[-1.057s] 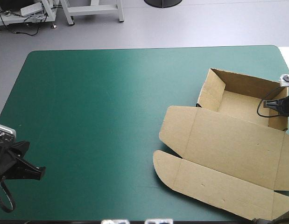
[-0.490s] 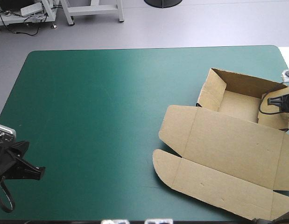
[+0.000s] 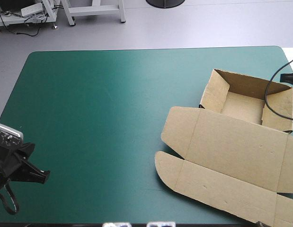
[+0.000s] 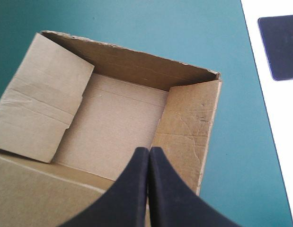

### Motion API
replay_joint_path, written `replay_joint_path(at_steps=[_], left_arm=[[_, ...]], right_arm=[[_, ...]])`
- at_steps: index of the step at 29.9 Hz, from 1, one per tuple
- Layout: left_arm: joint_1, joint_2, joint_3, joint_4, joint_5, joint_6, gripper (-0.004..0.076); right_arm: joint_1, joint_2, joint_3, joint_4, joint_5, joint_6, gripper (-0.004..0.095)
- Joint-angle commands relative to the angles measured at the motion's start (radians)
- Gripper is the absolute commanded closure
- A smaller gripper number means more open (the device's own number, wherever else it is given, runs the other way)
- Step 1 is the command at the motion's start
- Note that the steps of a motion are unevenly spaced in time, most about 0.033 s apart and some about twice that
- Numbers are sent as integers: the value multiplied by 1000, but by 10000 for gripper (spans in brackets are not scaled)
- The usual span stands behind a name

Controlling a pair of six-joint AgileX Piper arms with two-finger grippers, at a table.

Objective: Fold the box

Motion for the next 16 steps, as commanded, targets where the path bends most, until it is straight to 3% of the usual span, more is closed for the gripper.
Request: replay_joint_path(at_steps=[1, 9, 16], left_arm=[[0, -15, 26, -51, -87, 18, 729], [0, -172, 184, -96, -154, 18, 729], [0, -309, 324, -140, -181, 18, 729]], right_arm=[[-1, -163, -9, 20, -6, 2, 932], [1, -550, 215, 26, -94, 2, 932], [1, -860, 552, 149, -221, -29, 933]])
